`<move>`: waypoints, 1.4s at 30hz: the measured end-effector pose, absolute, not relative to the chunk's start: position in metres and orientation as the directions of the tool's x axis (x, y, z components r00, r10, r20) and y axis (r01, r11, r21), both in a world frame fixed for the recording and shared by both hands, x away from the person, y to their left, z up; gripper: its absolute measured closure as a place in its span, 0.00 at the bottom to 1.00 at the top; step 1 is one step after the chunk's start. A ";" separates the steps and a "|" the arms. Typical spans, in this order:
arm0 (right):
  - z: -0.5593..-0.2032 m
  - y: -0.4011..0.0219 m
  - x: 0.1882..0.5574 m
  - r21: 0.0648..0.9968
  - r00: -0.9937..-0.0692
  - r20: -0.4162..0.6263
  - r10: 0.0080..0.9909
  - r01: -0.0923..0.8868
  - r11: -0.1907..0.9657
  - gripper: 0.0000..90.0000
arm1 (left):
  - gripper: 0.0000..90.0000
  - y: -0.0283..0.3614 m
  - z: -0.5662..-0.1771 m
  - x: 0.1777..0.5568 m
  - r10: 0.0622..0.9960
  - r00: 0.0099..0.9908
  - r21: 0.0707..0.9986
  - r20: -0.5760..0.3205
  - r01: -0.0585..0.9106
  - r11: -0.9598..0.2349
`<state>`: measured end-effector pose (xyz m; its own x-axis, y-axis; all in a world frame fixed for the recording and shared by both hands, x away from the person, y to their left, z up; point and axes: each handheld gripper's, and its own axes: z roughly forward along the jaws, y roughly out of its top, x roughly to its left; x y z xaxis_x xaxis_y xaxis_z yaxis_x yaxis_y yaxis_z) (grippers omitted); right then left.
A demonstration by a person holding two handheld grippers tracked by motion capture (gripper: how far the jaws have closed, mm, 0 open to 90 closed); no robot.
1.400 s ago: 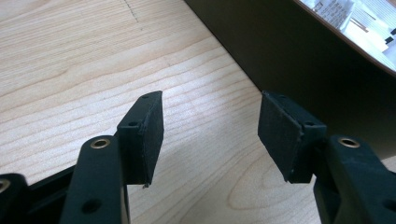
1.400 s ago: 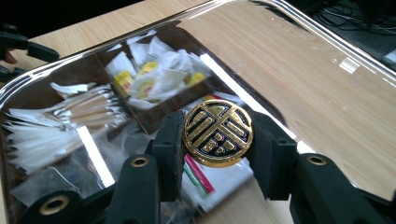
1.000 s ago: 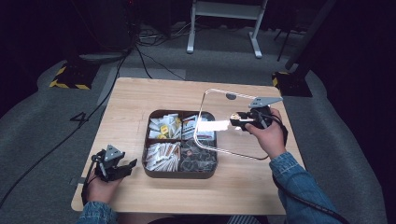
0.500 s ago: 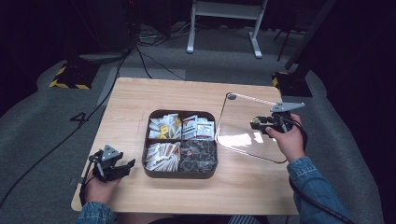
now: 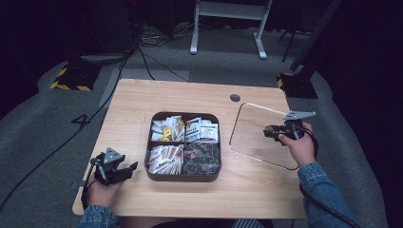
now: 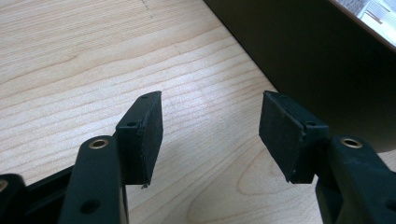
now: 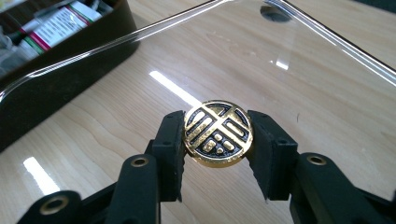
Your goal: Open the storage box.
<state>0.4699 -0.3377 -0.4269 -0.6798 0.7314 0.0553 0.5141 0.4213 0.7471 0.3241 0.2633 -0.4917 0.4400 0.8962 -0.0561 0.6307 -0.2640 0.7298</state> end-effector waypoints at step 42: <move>-0.477 -0.343 0.481 0.738 -0.638 0.084 0.766 0.556 0.382 0.50 | 0.44 0.260 -0.497 0.326 0.892 0.448 0.707 -0.063 0.650 -0.277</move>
